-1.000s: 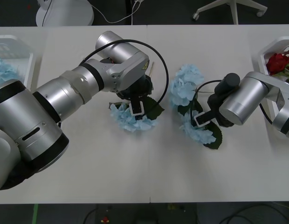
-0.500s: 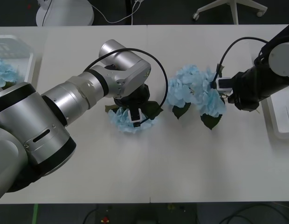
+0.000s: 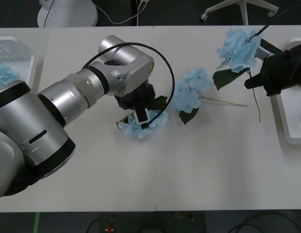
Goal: Put the red flowers into the right box and the blue flowers into the left box
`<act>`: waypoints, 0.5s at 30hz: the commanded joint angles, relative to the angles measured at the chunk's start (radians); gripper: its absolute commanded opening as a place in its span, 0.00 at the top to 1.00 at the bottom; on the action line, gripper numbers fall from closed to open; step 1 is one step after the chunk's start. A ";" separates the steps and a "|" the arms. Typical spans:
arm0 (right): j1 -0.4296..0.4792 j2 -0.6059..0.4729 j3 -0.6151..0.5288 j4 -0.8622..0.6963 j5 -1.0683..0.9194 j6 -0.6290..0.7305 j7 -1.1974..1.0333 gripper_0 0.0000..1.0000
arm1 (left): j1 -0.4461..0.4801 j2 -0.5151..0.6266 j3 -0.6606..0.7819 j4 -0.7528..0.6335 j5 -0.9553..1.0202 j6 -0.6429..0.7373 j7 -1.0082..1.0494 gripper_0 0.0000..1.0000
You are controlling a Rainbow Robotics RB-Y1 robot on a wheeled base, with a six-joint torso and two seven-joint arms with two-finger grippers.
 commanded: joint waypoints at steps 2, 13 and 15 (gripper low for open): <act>0.001 -0.044 -0.033 -0.042 -0.082 -0.082 -0.150 1.00 | -0.058 0.169 0.065 -0.193 0.124 -0.039 0.216 1.00; -0.048 0.067 -0.033 -0.108 -0.174 -0.130 -0.379 1.00 | -0.021 0.398 0.175 -0.366 0.496 -0.041 0.552 1.00; -0.066 0.093 -0.028 -0.106 -0.174 -0.142 -0.386 1.00 | 0.017 0.447 0.229 -0.372 0.562 -0.036 0.581 1.00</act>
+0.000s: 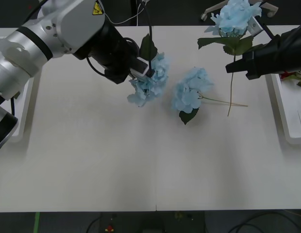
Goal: Put the red flowers into the right box and the blue flowers into the left box
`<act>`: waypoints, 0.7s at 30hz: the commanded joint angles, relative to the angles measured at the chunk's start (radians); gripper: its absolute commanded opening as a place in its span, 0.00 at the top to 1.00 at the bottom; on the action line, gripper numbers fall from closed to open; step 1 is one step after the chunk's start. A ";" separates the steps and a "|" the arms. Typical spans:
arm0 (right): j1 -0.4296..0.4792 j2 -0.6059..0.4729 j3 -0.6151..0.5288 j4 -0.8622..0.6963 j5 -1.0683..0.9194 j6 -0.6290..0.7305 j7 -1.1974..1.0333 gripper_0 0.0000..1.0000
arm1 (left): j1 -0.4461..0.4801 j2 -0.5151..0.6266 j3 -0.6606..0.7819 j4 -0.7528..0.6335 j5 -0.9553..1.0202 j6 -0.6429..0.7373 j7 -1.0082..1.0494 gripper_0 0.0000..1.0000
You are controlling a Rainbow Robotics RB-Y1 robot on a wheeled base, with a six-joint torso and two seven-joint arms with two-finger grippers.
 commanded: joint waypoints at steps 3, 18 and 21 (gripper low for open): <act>-0.098 0.101 0.007 -0.007 -0.031 -0.082 -0.050 1.00 | 0.080 0.217 0.215 -0.066 0.173 -0.001 0.120 1.00; -0.177 0.242 0.050 -0.007 -0.042 -0.316 -0.071 1.00 | 0.276 0.547 0.422 -0.227 0.199 0.141 0.905 1.00; -0.178 0.257 0.060 -0.007 -0.028 -0.322 -0.062 1.00 | 0.276 0.550 0.462 -0.210 0.144 0.161 1.048 1.00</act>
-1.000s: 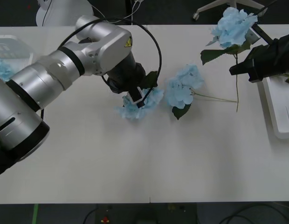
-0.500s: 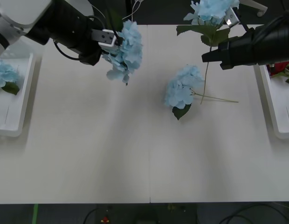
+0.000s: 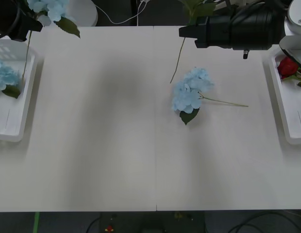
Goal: Put the red flowers into the right box and the blue flowers into the left box
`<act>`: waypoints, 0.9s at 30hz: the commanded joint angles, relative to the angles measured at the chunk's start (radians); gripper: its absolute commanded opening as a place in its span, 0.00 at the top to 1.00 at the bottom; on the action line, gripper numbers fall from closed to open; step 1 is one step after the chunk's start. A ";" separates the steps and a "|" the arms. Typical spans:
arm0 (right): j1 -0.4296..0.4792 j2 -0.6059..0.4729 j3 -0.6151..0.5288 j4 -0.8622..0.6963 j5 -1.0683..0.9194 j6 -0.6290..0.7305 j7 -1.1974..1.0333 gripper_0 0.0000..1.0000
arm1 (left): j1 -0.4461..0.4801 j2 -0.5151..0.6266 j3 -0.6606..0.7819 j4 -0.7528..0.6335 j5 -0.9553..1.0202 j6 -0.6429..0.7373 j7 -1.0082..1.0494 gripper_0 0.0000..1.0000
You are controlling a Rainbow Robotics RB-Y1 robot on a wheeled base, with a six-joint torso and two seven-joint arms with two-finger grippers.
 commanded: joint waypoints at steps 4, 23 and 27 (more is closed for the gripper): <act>-0.072 0.068 0.028 -0.009 0.019 0.018 -0.016 1.00 | 0.000 0.054 0.114 0.014 -0.143 0.039 0.322 1.00; -0.141 0.121 0.059 0.052 -0.096 0.191 0.017 1.00 | 0.020 0.131 0.192 0.272 -0.534 -0.140 0.371 1.00; -0.141 0.173 0.059 0.072 -0.087 0.191 0.037 1.00 | 0.029 0.122 0.140 0.289 -0.590 -0.104 0.374 1.00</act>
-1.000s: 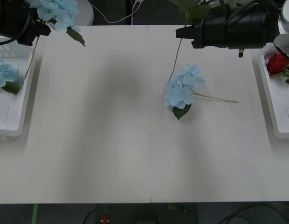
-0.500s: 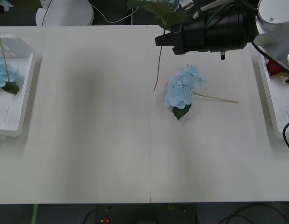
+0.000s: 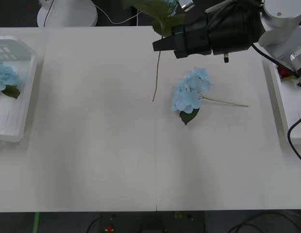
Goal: Put the red flowers into the right box and the blue flowers into the left box
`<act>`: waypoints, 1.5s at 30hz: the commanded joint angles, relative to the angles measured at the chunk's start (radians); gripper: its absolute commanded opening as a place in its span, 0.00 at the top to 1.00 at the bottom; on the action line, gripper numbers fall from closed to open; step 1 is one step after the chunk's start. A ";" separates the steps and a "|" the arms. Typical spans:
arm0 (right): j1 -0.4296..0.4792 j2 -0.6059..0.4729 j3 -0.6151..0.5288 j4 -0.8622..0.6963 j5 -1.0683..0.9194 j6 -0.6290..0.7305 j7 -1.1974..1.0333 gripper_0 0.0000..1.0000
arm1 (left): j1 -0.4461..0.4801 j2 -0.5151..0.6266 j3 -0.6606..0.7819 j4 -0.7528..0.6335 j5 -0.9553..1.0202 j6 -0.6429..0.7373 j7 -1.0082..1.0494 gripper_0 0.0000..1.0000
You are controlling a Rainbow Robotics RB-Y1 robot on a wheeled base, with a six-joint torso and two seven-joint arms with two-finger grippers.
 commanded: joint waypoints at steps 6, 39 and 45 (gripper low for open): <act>-0.081 0.134 0.006 0.025 0.061 -0.010 0.060 1.00 | 0.074 0.009 -0.111 0.035 -0.148 0.096 -0.003 1.00; -0.180 0.192 0.097 0.025 0.109 -0.084 0.069 1.00 | 0.097 -0.107 0.004 0.049 -0.150 0.192 -0.229 0.00; -0.180 0.194 0.097 0.025 0.109 -0.086 0.072 1.00 | 0.097 -0.107 0.166 0.026 -0.019 0.036 -0.373 0.00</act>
